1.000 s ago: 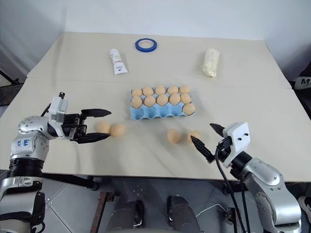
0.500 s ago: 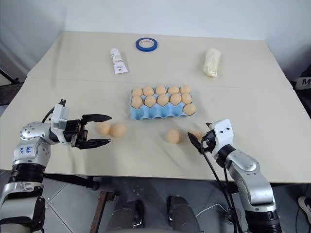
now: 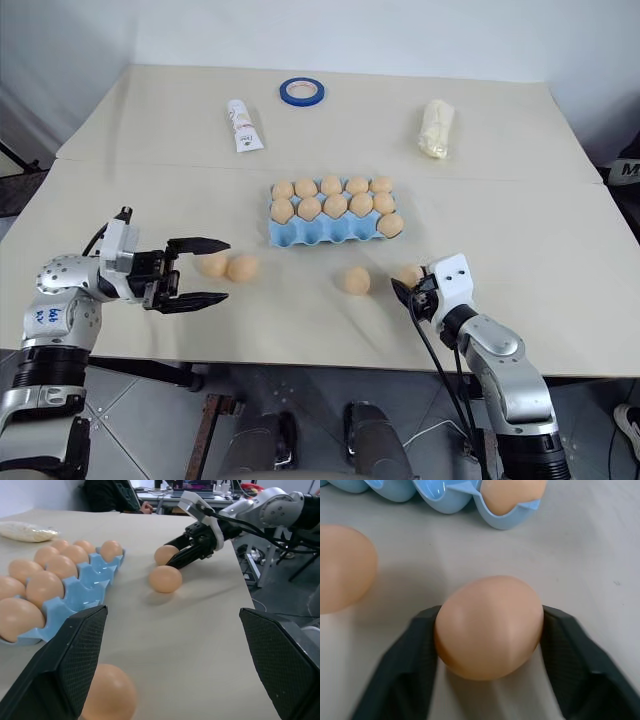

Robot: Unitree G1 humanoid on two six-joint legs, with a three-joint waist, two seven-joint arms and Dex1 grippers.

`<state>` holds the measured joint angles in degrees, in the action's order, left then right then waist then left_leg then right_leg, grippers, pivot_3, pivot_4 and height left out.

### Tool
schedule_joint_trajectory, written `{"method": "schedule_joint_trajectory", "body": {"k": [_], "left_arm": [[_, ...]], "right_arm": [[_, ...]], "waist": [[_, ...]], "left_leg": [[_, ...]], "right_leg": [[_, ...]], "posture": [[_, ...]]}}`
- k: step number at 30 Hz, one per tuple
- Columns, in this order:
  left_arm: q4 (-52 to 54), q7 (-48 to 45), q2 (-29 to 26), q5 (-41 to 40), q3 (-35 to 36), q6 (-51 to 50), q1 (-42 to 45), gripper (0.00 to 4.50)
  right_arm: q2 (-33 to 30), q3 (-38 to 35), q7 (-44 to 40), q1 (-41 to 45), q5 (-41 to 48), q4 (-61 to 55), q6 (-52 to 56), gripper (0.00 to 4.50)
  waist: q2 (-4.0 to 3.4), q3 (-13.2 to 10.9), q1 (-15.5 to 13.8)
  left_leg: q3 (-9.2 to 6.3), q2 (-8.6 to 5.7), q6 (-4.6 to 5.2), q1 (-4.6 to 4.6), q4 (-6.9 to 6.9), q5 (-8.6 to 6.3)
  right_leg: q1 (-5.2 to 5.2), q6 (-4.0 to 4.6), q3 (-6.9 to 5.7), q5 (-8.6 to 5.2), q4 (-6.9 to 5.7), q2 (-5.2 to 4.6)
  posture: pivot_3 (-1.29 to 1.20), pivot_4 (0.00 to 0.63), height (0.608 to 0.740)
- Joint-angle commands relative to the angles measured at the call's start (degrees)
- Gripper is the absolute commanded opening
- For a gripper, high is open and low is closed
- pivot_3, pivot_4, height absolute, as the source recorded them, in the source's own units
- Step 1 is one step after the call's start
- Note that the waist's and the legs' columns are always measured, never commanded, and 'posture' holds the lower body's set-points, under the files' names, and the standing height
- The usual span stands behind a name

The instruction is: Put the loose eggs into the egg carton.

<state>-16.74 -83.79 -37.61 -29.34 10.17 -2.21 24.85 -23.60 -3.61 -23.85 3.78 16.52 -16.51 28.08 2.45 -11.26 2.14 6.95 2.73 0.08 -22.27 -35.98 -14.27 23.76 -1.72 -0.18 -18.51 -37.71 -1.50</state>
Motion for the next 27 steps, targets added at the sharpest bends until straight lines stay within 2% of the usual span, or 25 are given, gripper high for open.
{"method": "schedule_joint_trajectory", "body": {"k": [1,7,12,27], "left_arm": [[3.41,1.64,-0.57,-1.71,1.95,-0.35,-1.42,4.50],[9.08,6.46,-0.04,-1.91,3.29,-1.00,-5.04,4.50],[17.10,13.02,2.25,-2.66,4.19,-2.17,-10.71,4.50],[21.65,20.69,5.78,-1.55,5.40,3.42,-20.12,4.50]], "right_arm": [[-0.01,-1.80,0.28,0.60,0.74,-2.43,-0.38,2.01],[-0.54,-3.01,0.85,4.93,0.92,-3.29,0.76,1.97],[0.99,-1.65,1.65,14.60,1.39,-0.31,2.71,1.95],[8.71,6.88,0.51,29.03,-3.81,15.69,-2.42,1.95]], "waist": [[0.00,0.00,0.02],[0.00,0.00,0.27],[-0.01,-0.01,1.09],[-0.02,-0.01,1.26]], "left_leg": [[0.00,0.00,0.00,0.00,0.01,0.00],[-0.01,0.00,0.00,0.00,0.00,0.00],[-0.01,0.00,-0.01,0.02,0.01,0.00],[-0.05,0.02,-0.06,-0.01,0.15,-0.01]], "right_leg": [[0.00,0.00,0.00,0.00,0.00,0.00],[-0.01,0.00,0.00,0.00,0.00,-0.01],[0.00,0.00,0.01,0.00,-0.02,-0.02],[0.04,0.04,-0.06,-0.02,0.07,-0.01]], "posture": [[0.00,0.150,0.740],[0.00,0.150,0.740],[0.00,0.150,0.740],[0.00,0.150,0.740]]}}
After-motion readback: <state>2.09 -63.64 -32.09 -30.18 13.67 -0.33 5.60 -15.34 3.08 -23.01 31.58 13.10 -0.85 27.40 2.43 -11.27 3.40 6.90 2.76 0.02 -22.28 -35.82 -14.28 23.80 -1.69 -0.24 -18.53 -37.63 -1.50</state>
